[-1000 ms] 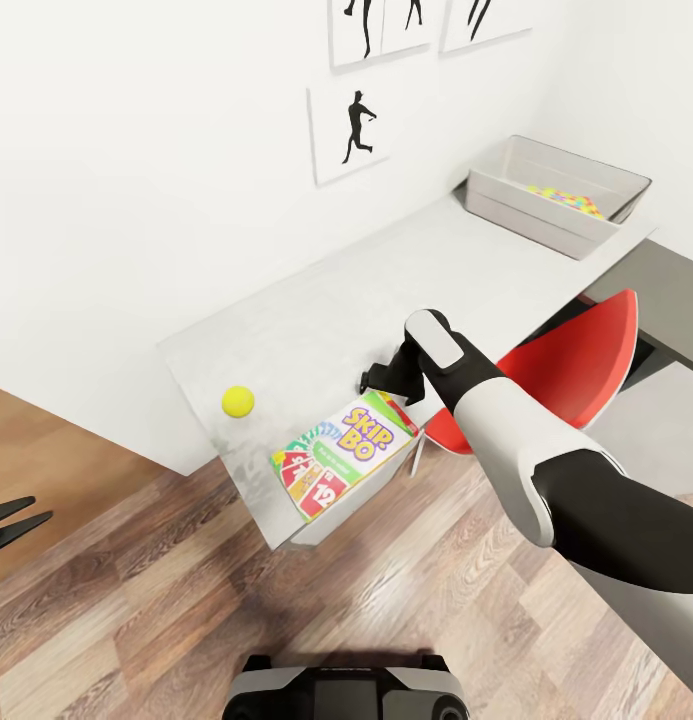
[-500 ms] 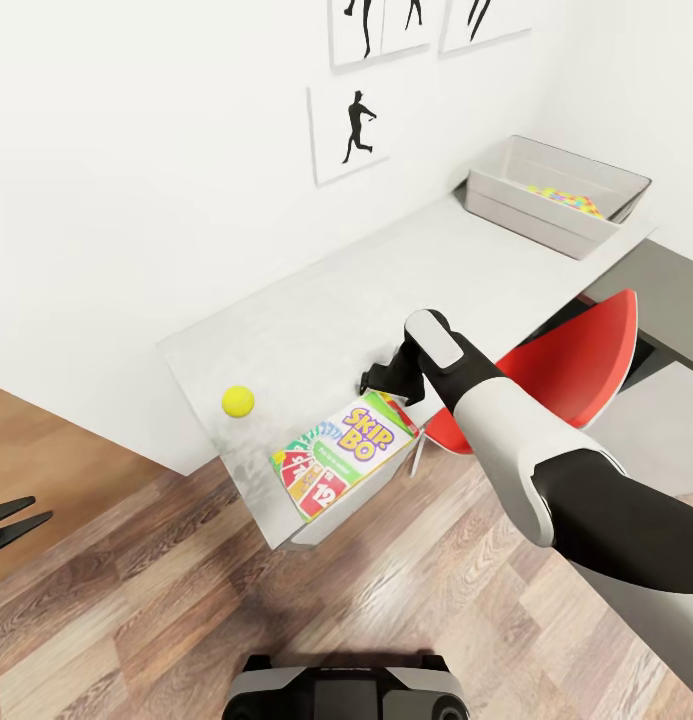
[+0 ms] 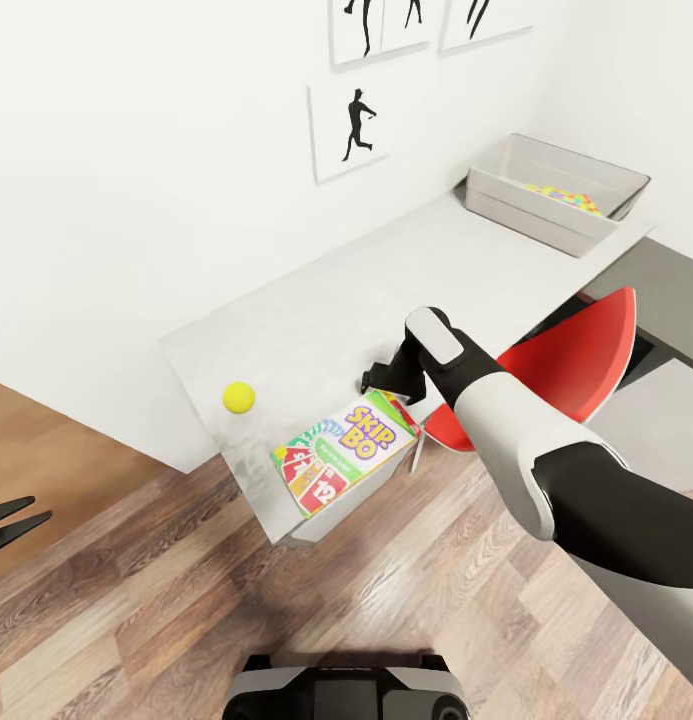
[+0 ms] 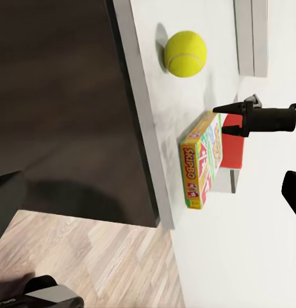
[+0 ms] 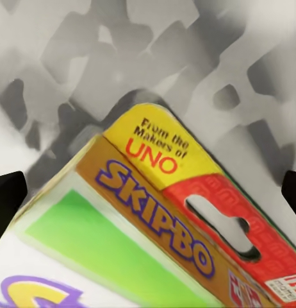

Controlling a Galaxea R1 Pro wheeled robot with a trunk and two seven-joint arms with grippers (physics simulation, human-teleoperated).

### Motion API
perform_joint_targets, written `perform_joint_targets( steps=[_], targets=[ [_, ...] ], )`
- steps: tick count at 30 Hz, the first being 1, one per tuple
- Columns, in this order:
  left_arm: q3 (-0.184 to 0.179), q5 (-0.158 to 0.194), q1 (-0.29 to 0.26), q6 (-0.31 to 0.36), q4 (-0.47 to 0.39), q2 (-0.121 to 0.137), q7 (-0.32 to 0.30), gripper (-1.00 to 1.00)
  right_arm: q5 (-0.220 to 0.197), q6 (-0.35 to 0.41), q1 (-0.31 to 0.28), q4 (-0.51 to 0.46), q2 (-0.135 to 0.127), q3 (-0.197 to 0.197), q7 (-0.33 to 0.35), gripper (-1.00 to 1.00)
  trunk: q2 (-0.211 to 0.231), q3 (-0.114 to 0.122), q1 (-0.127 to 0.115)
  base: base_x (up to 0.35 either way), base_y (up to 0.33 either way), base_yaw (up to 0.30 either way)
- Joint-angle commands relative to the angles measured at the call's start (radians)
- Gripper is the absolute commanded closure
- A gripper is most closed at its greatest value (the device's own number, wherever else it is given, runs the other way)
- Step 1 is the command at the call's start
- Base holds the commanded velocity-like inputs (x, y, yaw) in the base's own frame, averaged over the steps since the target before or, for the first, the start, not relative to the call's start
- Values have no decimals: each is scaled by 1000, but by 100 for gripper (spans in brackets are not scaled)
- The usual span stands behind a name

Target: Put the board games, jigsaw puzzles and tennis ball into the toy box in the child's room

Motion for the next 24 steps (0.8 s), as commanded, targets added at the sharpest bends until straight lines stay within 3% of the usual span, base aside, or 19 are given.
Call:
perform_joint_targets(
  steps=[1, 24],
  targets=[
    [0, -1, -1, 11, 0, 0, -4, -100, -9, 2, -1, 0, 0, 3, -10, -100, -2, -1, 0, -25, 0, 0],
    [0, -1, 0, 11, 0, 0, -4, -100, -9, 2, -4, 15, 0, 3, -10, -100, -2, -1, 0, -50, 28, 0]
  ],
)
